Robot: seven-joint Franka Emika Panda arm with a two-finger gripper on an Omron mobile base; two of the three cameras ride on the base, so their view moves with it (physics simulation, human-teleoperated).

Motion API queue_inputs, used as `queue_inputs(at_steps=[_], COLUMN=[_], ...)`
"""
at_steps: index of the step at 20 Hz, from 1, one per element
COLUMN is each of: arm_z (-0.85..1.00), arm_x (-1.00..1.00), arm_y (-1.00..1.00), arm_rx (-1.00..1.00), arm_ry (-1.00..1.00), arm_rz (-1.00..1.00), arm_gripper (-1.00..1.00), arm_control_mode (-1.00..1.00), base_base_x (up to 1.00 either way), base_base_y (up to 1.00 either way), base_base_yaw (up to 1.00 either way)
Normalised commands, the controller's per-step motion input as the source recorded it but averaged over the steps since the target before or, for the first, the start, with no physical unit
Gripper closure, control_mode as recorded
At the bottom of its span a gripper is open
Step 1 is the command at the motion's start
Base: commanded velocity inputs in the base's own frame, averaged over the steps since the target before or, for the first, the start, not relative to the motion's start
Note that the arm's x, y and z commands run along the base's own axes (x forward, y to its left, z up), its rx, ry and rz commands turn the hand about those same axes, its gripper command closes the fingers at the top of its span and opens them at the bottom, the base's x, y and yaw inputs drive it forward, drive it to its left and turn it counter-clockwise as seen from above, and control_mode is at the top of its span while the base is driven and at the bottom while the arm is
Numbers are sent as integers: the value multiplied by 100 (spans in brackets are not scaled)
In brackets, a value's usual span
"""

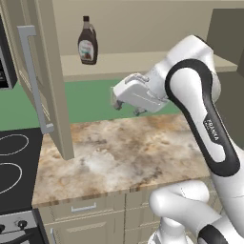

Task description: Move the syrup bottle and shaker from the cabinet to the dining counter.

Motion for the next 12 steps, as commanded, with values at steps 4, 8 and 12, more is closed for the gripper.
queue_inputs(at_steps=[4, 8, 12], arm_z=[-7, 1, 6], arm_x=[1, 1, 18], arm_y=[-30, -5, -1], arm_rx=[-11, 0, 0], arm_ry=[-29, -44, -48], arm_rz=[0, 0, 4], arm_gripper=[-100, -100, -100], arm_control_mode=[-100, -100, -100], base_base_x=[0, 0, 0], base_base_y=[0, 0, 0], base_base_yaw=[0, 0, 0])
